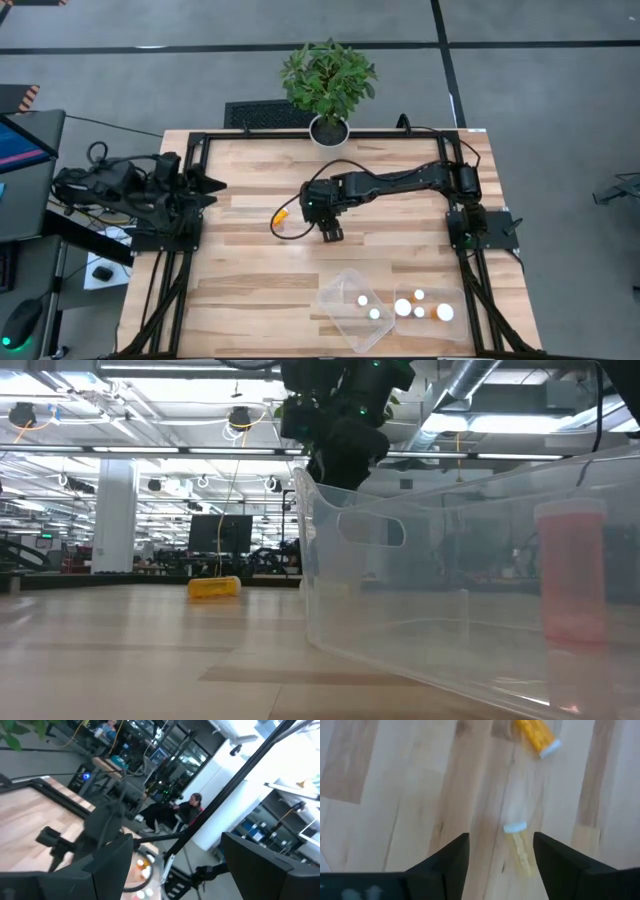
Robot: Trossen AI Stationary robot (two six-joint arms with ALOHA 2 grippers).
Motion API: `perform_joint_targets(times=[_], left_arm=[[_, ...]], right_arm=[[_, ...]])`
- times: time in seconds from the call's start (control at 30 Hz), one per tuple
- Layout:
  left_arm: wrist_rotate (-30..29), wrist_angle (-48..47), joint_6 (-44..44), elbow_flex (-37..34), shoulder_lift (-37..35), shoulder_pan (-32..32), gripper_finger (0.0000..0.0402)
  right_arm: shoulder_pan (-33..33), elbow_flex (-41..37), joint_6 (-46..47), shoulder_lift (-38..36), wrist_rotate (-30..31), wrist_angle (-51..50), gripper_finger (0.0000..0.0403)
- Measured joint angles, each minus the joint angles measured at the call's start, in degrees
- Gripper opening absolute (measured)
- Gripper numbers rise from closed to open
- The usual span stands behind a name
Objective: Pick and place medicine bottles into bin by pill shape (circle, oval)
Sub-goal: Put the yellow pill bottle into the left transparent bin
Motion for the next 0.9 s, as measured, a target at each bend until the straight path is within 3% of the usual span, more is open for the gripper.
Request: perform_joint_targets(times=[0.23, 0.63, 0.9], left_arm=[[-1.37, -2.28, 1.19, -0.02, 0.22, 0.0, 0.0295], [-1.6, -4.99, 1.19, -0.63, 0.24, 0.0, 0.0295], [-3.04, -6.39, 1.15, -0.63, 0.21, 0.0, 0.0295]], right_arm=[[-1.83, -0.16, -2.24, 0.0, 0.01, 1.28, 0.027], [-2.13, -7.29, -4.25, 0.06, 2.46, 10.96, 0.027], [-2.15, -7.66, -4.57, 2.16, 2.56, 15.05, 0.027]])
